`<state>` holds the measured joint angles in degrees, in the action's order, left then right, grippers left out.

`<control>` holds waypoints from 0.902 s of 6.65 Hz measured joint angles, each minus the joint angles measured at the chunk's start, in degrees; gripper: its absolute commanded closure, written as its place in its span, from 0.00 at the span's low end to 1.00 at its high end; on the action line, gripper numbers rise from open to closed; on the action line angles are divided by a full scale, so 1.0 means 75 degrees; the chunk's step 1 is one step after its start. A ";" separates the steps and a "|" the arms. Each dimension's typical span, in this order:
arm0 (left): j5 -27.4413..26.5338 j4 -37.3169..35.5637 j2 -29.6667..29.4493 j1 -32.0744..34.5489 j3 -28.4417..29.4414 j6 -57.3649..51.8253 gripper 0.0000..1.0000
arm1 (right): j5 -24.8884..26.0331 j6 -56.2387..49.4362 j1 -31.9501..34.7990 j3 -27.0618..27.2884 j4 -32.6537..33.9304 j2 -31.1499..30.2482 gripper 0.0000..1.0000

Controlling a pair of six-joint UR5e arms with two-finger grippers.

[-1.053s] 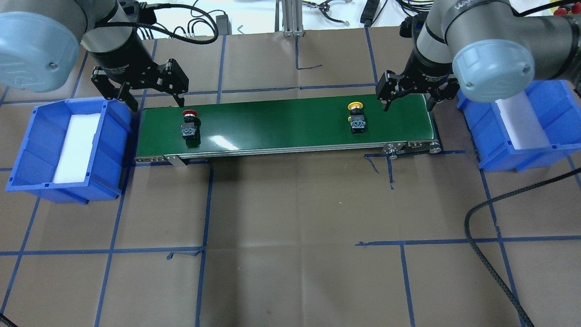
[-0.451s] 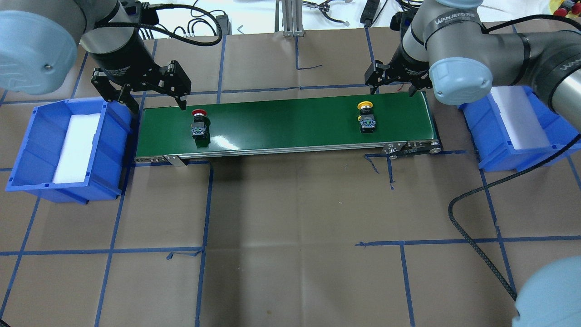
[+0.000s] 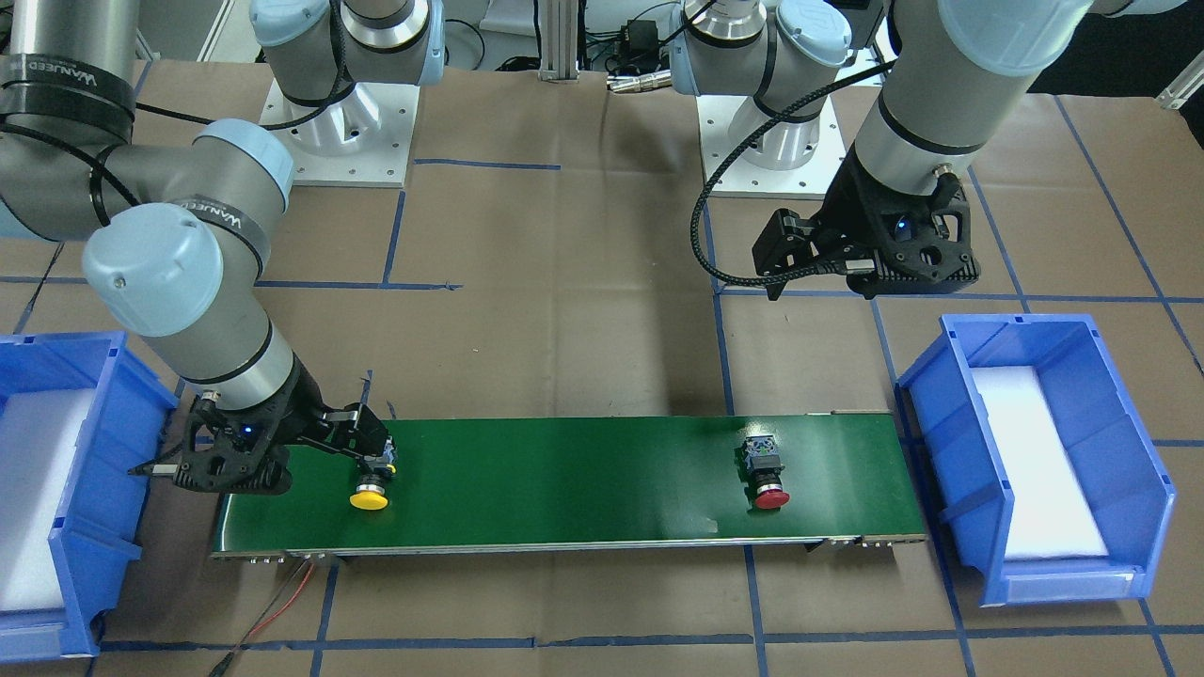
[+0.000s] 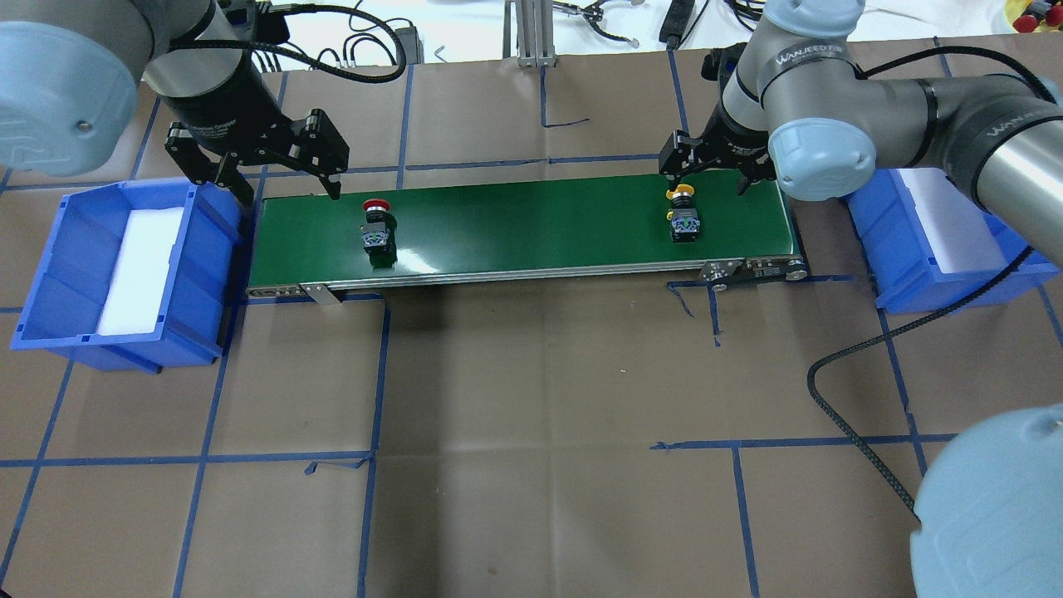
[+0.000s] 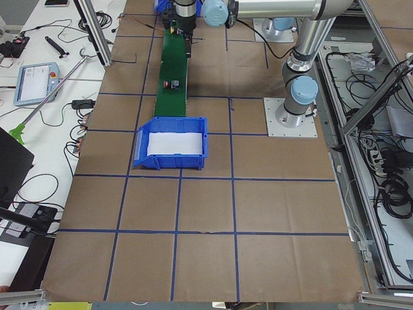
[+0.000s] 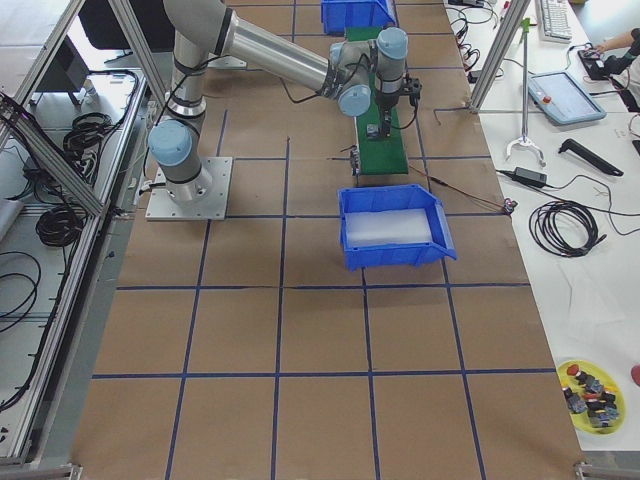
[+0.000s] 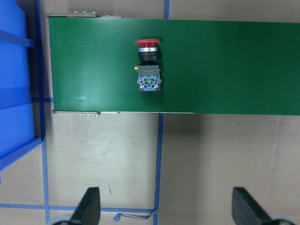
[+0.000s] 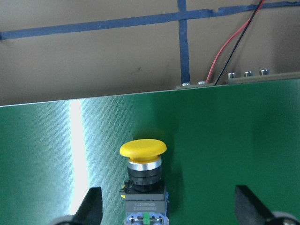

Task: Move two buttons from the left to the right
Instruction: 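Lower the right gripper onto the arriving yellow button on the belt, then grasp the yellow button with the right gripper and lift it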

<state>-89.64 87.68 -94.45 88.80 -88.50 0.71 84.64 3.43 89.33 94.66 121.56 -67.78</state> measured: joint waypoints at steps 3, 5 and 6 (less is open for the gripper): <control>-0.0023 -0.0008 0.0016 -0.0014 -0.0011 -0.0004 0.00 | 0.0047 -0.0027 -0.0004 0.0107 -0.0017 0.0276 0.37; -0.0024 -0.0007 0.0019 -0.0009 -0.0012 -0.0007 0.00 | 0.0092 -0.0091 -0.0008 0.0208 -0.0079 0.0376 0.94; -0.0024 -0.0008 0.0019 -0.0005 -0.0012 -0.0004 0.00 | 0.0101 -0.0164 -0.0024 0.0167 -0.0189 0.0365 0.94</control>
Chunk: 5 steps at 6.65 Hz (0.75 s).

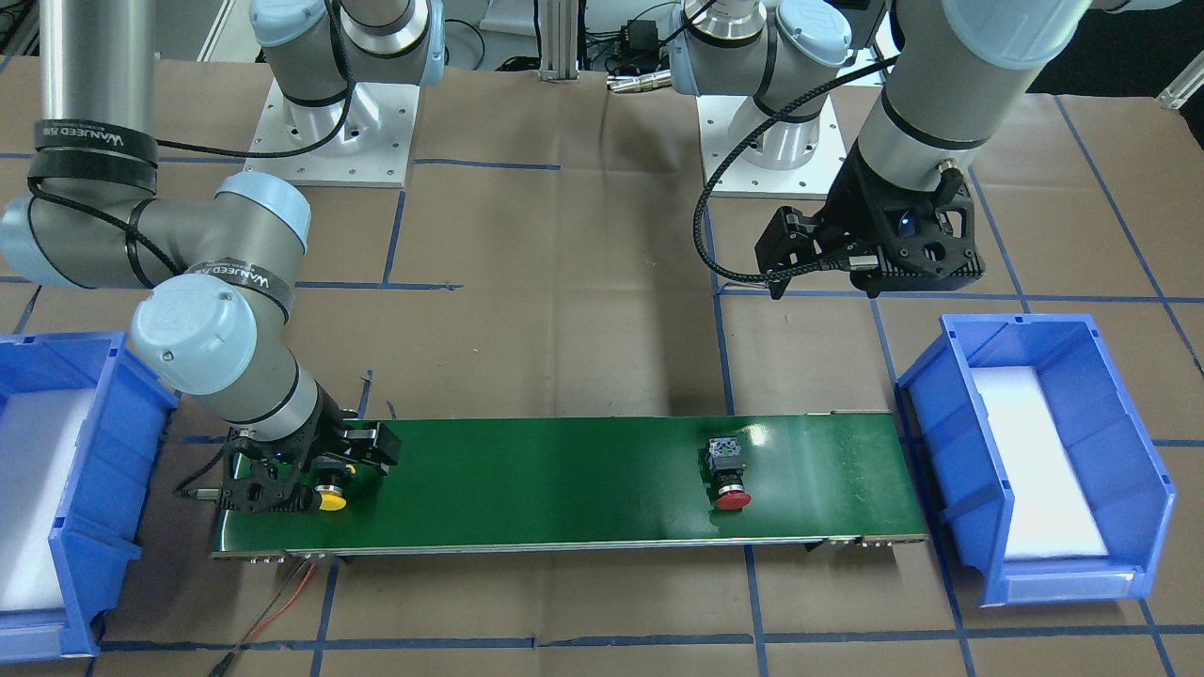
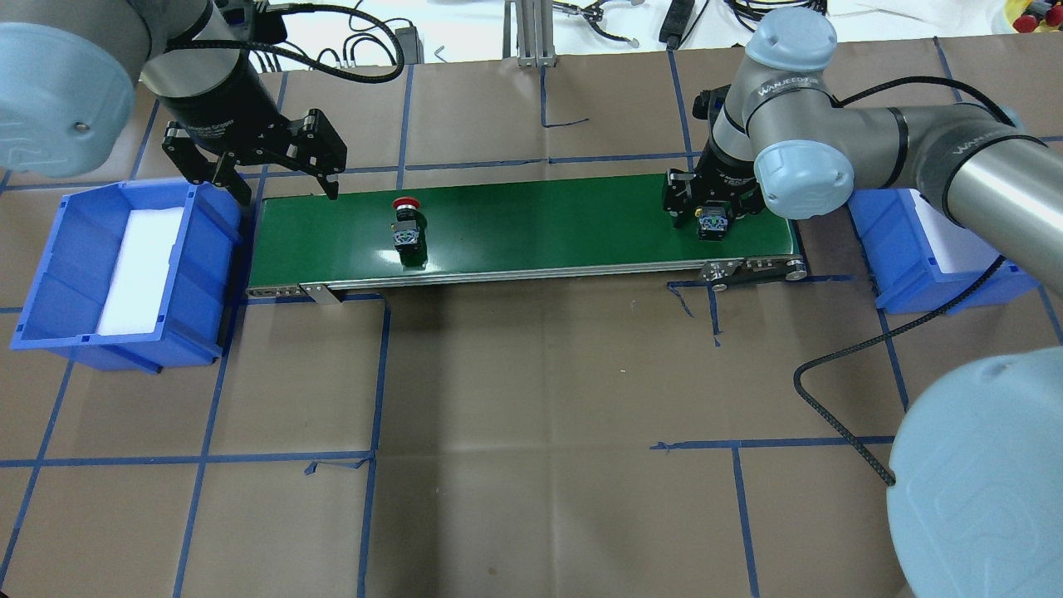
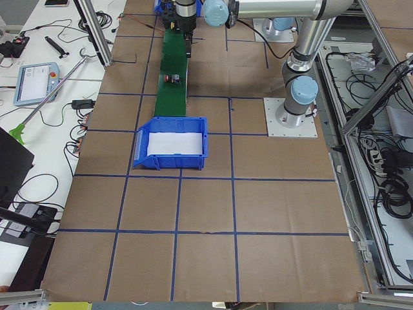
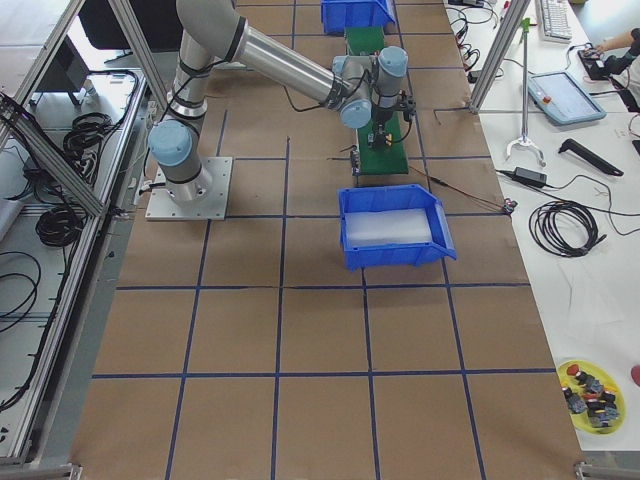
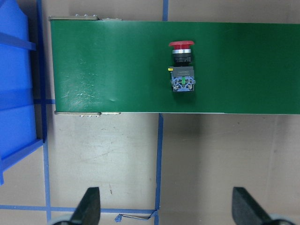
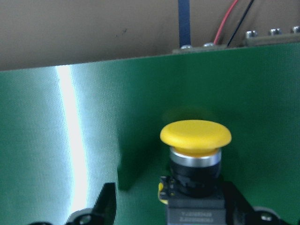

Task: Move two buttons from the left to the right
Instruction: 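Grasp the yellow button with the right gripper and lift it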

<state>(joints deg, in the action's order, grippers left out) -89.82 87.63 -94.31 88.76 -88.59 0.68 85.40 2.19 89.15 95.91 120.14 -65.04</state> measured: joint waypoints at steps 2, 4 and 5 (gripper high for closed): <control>0.0008 0.0000 0.0000 0.0001 0.0000 0.0002 0.00 | 0.0254 -0.0228 -0.0071 -0.0241 -0.0244 -0.0068 0.94; 0.0011 0.0000 0.0000 0.0001 0.0000 0.0003 0.00 | 0.0628 -0.0456 -0.0275 -0.0698 -0.0767 -0.0248 0.94; 0.0012 0.0000 0.0000 0.0002 0.0000 -0.0001 0.00 | 0.0660 -0.0848 -0.0711 -0.1051 -0.1291 -0.0517 0.94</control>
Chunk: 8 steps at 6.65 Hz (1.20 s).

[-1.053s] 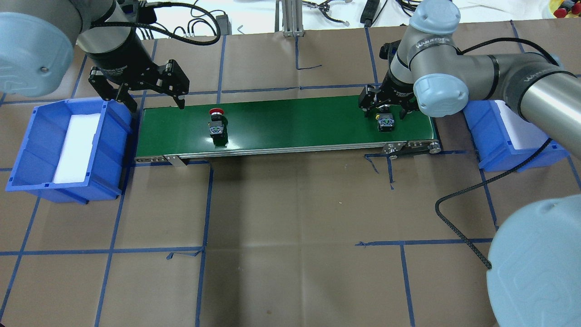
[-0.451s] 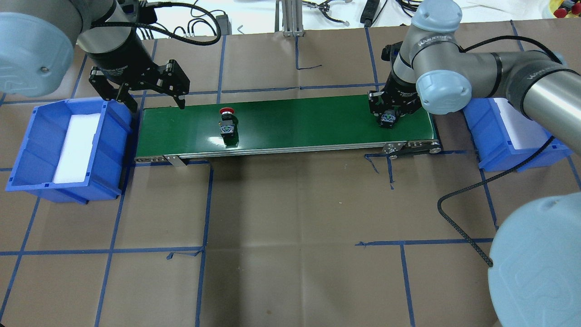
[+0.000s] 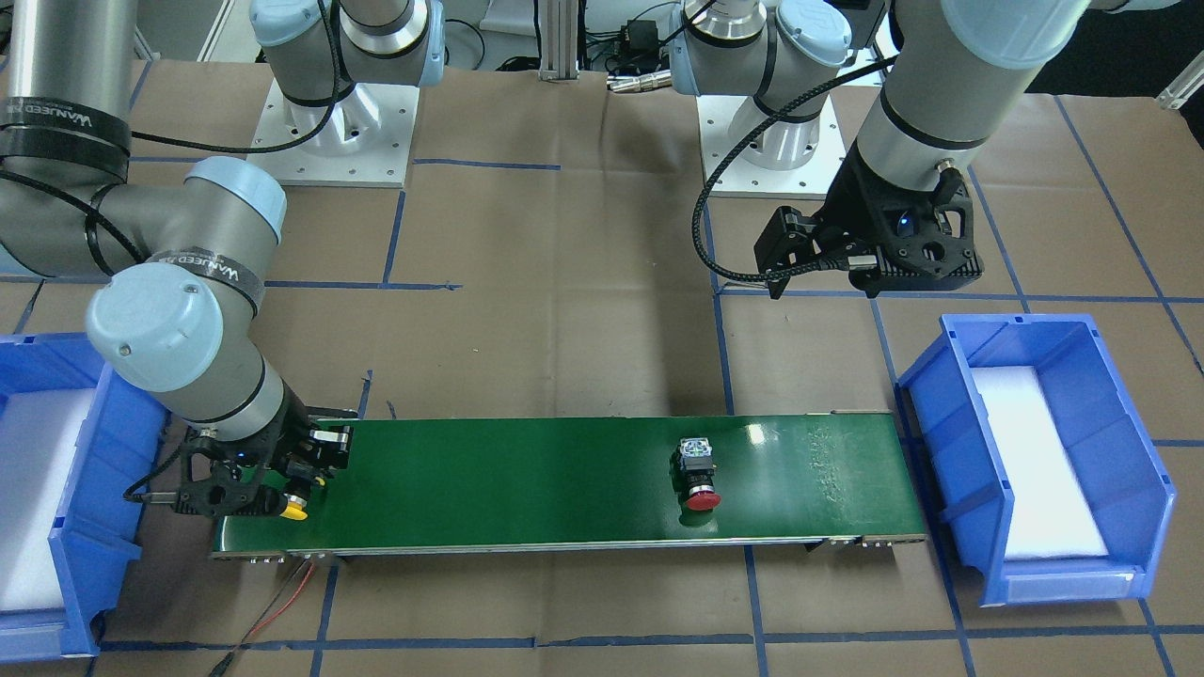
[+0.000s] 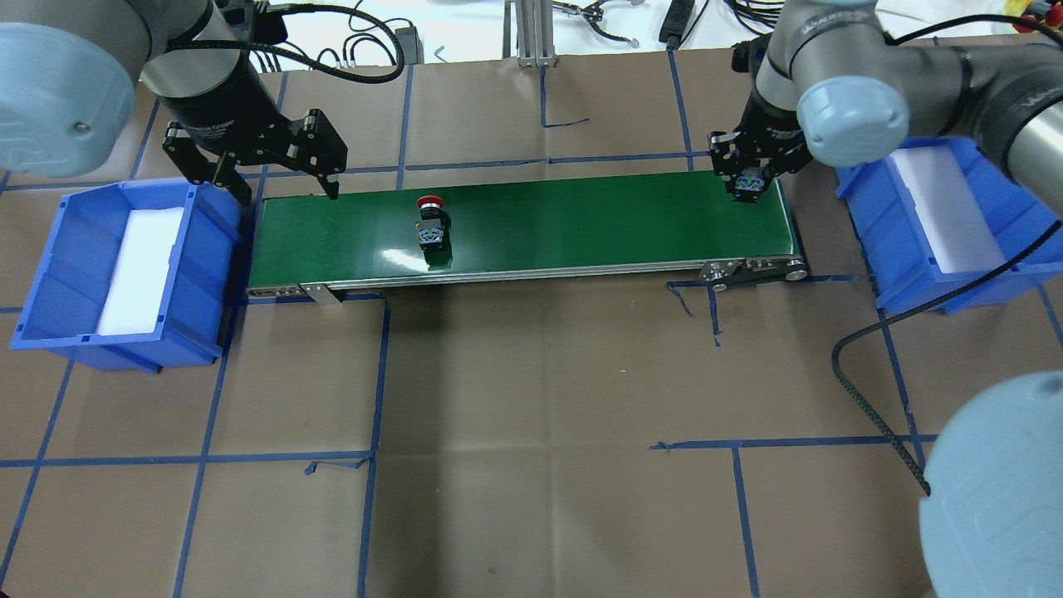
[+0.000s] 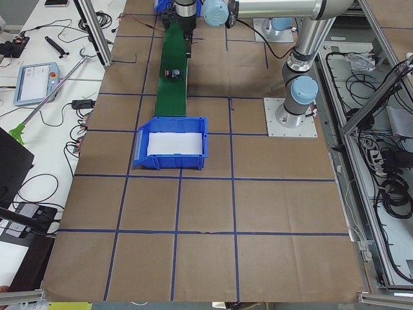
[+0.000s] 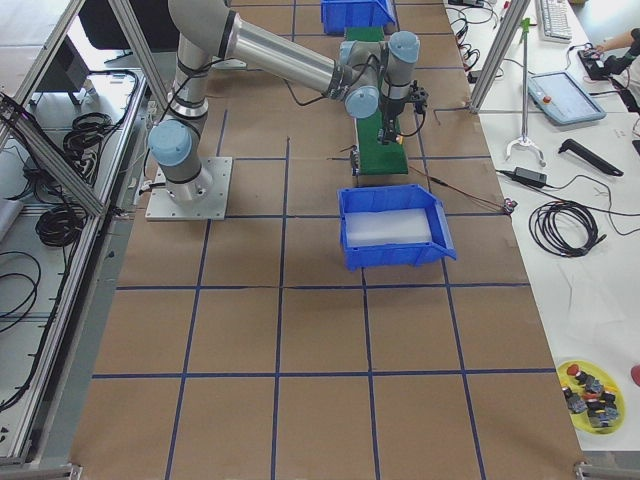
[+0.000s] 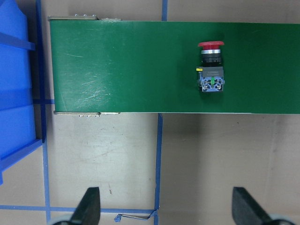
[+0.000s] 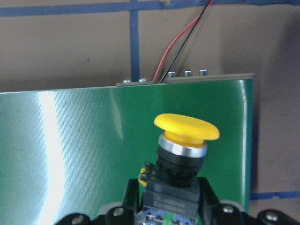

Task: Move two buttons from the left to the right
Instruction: 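Grasp the yellow button with the right gripper and lift it, then lower the yellow button into the right bin and open the gripper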

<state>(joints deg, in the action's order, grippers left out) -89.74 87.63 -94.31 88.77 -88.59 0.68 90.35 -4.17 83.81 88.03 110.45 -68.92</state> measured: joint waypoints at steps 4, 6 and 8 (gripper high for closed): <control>-0.0001 0.0000 0.0010 0.0000 0.0000 0.0003 0.00 | -0.0053 -0.3951 -0.2460 -0.0970 -0.1381 -0.0262 0.95; 0.0003 0.0000 0.0021 0.0000 0.0000 0.0003 0.00 | -0.0279 -0.5319 -0.3129 -0.0610 -0.1136 0.0064 0.95; 0.0008 0.0000 0.0017 0.0000 0.0000 0.0003 0.00 | -0.0613 -0.5925 -0.3373 0.0182 -0.0089 0.0276 0.95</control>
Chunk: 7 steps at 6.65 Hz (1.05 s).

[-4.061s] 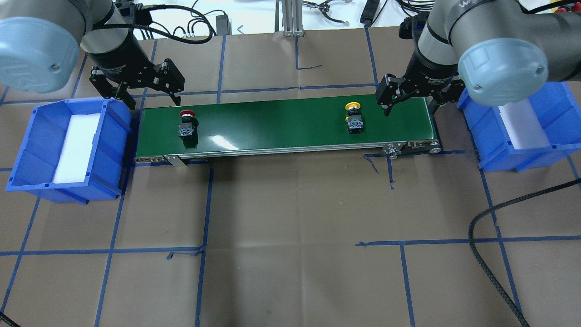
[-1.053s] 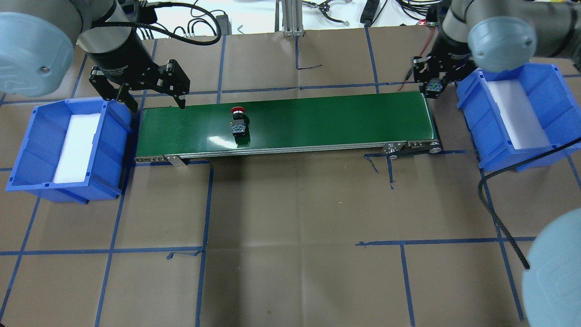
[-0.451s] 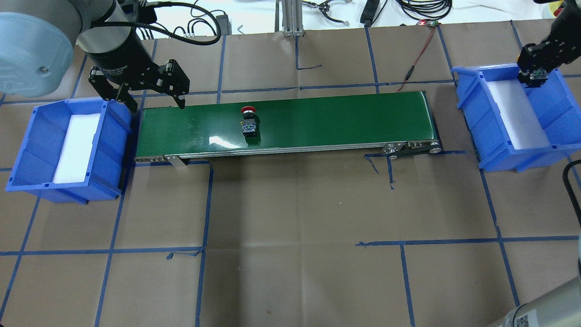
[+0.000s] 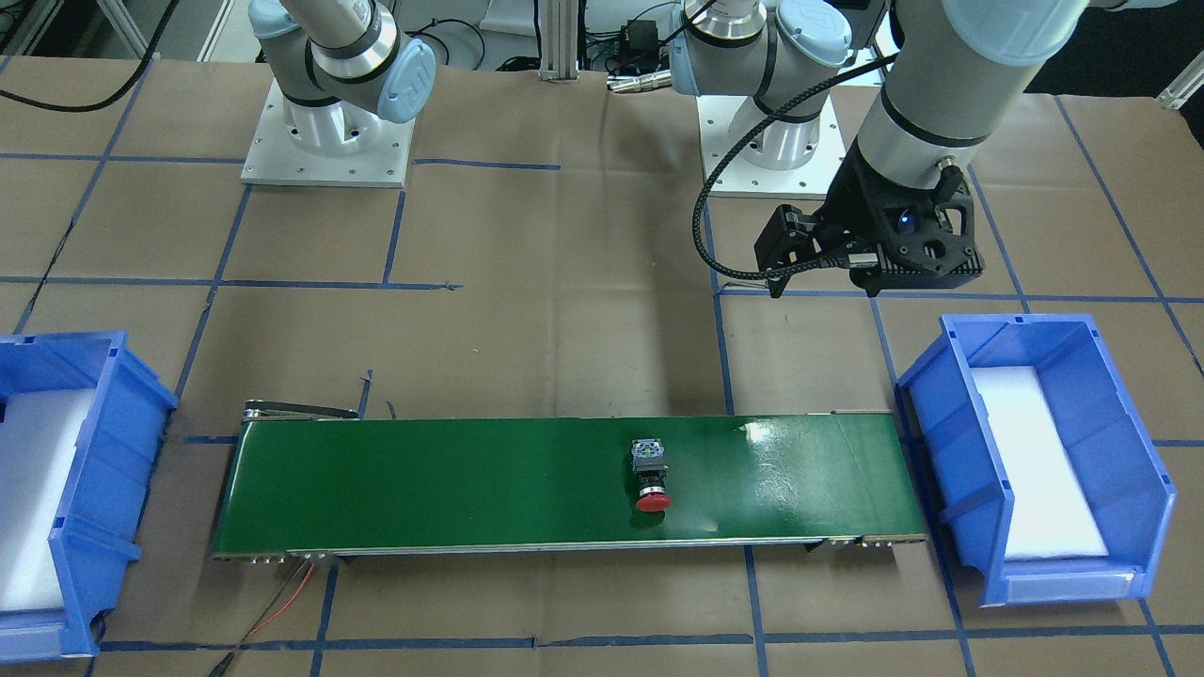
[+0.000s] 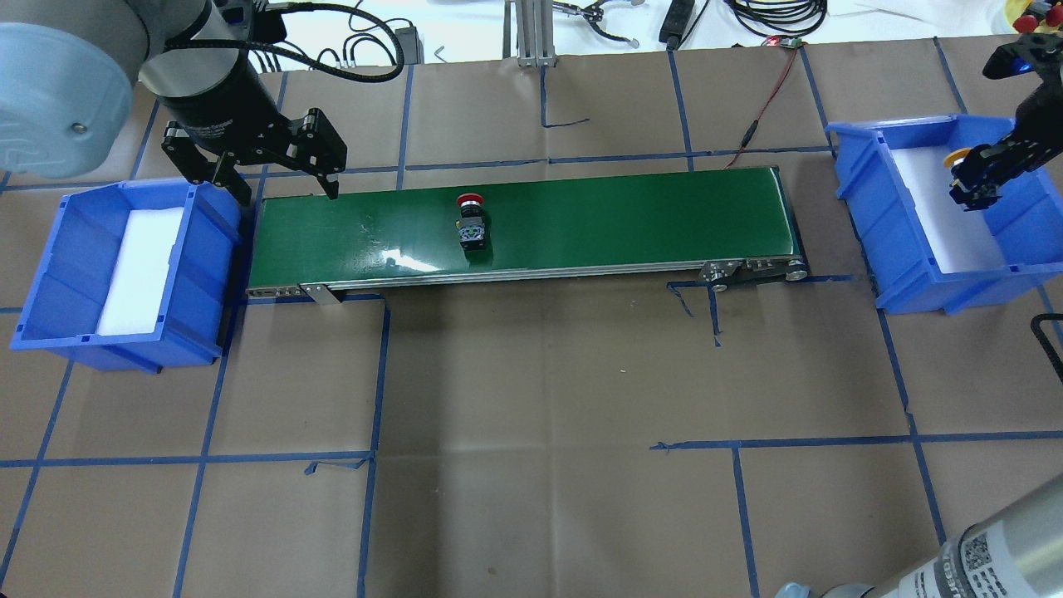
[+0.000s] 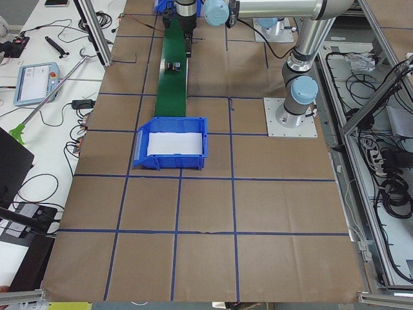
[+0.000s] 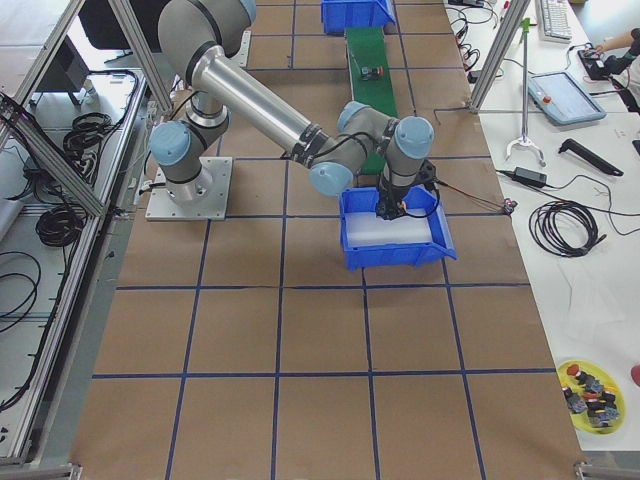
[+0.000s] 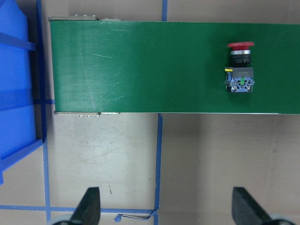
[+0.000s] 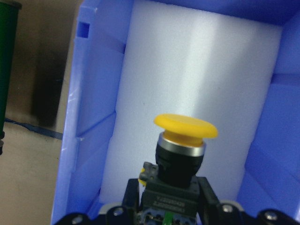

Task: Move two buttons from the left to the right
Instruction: 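Lower the yellow button into the right bin and open the gripper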

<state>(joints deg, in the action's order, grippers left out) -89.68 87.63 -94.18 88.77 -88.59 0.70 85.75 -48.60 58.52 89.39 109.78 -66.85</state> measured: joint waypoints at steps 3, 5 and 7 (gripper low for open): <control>-0.0016 0.0000 -0.0015 0.0000 0.0000 0.0000 0.00 | -0.0020 -0.0136 -0.0101 0.0489 0.0735 0.0408 0.94; -0.0019 0.0000 -0.0001 0.0000 0.0000 0.0000 0.00 | 0.0081 -0.0144 -0.0169 0.0789 0.0811 0.0479 0.93; -0.0019 0.0000 0.0006 0.0000 0.0000 0.0000 0.00 | 0.0196 -0.0120 -0.0182 0.0960 0.0819 0.0464 0.82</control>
<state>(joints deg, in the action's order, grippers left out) -89.82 87.63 -94.14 88.77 -88.60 0.70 87.22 -49.50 57.15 96.59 115.92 -63.37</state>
